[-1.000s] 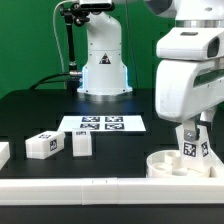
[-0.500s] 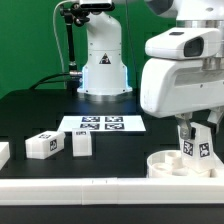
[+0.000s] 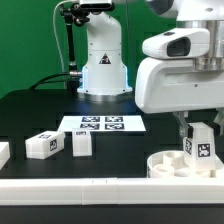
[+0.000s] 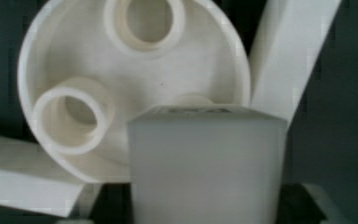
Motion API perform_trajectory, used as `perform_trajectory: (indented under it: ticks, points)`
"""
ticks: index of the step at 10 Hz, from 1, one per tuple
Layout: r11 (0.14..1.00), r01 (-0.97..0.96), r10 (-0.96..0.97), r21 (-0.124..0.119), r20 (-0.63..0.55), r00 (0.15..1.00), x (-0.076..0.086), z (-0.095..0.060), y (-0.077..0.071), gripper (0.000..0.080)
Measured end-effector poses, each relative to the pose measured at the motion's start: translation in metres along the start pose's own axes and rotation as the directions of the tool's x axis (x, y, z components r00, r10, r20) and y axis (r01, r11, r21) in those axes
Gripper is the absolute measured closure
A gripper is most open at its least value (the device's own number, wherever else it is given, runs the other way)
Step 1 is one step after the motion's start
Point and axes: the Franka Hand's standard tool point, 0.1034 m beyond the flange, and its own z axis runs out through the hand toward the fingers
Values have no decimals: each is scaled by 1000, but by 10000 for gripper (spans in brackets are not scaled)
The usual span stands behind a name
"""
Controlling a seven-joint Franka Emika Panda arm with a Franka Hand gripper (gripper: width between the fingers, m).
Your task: Assemble stool
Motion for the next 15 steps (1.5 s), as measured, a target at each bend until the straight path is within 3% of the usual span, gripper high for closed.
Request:
perform_trajectory:
  ticks: [5,10,12,15]
  points:
    - [906,-420,419,48,35,908,-2,1,-2,458]
    - [762,-645,643,50,57,764,-2,1,-3,458]
    - [649,-759,755,53,77,651,-2,1,-3,458]
    - [395,-913,901,100,155,406,1,1,1,458]
